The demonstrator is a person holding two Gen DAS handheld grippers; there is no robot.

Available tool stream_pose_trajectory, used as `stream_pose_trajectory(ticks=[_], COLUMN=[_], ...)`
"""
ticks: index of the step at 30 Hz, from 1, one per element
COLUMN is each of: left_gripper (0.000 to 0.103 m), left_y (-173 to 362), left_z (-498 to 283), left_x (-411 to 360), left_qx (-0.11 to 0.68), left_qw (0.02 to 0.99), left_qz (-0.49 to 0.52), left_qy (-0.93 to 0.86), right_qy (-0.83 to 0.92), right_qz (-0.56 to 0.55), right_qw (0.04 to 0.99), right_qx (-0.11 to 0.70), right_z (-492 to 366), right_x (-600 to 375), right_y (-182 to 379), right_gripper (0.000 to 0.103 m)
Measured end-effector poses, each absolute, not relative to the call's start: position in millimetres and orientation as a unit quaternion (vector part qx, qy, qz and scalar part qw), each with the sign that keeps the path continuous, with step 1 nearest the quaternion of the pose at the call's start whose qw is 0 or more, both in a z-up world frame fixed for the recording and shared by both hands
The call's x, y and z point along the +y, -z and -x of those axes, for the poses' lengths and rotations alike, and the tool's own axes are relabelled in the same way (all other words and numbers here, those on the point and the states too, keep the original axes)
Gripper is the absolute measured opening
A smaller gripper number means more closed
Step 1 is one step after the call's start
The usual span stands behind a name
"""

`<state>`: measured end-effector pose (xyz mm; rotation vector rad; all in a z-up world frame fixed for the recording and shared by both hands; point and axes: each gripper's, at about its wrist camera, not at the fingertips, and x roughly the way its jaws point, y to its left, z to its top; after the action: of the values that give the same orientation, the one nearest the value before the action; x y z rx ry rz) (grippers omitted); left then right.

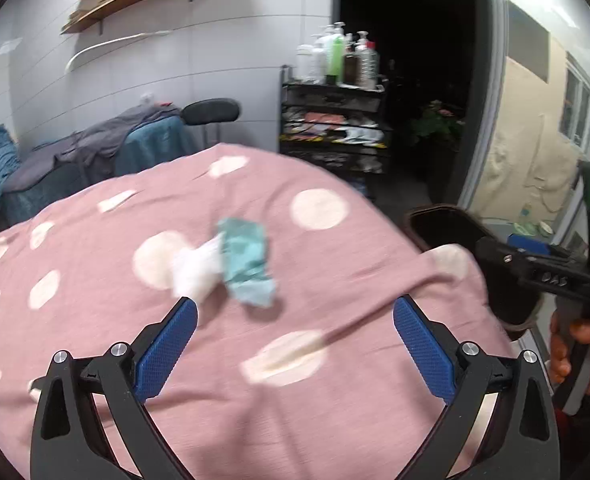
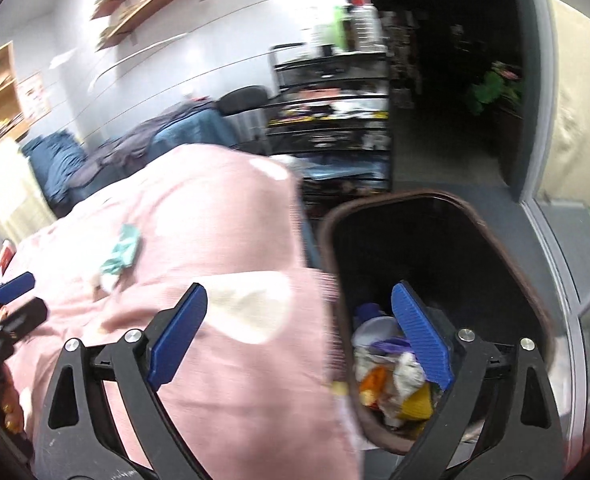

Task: Collect trash
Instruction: 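Move both tools back over the white tissue and teal cloth on the bed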

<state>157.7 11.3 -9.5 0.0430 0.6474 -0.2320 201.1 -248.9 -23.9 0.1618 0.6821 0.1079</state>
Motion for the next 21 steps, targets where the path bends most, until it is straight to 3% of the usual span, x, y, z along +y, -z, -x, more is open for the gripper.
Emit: stream_pose_trajectory(ticks=[7, 14, 21], left_gripper=[0.096, 0.078, 0.066], left_y=[25, 32, 47], left_z=[-171, -198, -250], left_x=[86, 106, 80], left_qx=[0.355, 0.379, 0.431], left_qw=[0.930, 0.918, 0.898], left_qz=[0.068, 0.104, 0.047], left_qy=[0.066, 0.058, 0.070], right_qy=[-0.134, -0.176, -0.172], right_qz=[-0.046, -0.028, -0.019], right_qw=[0.926, 0.914, 0.915], right_qx=[0.350, 0.365, 0.364], right_z=[-219, -230, -225], right_x=[-186, -139, -122], right_y=[20, 20, 20], right_gripper=[0.094, 0.094, 0.094])
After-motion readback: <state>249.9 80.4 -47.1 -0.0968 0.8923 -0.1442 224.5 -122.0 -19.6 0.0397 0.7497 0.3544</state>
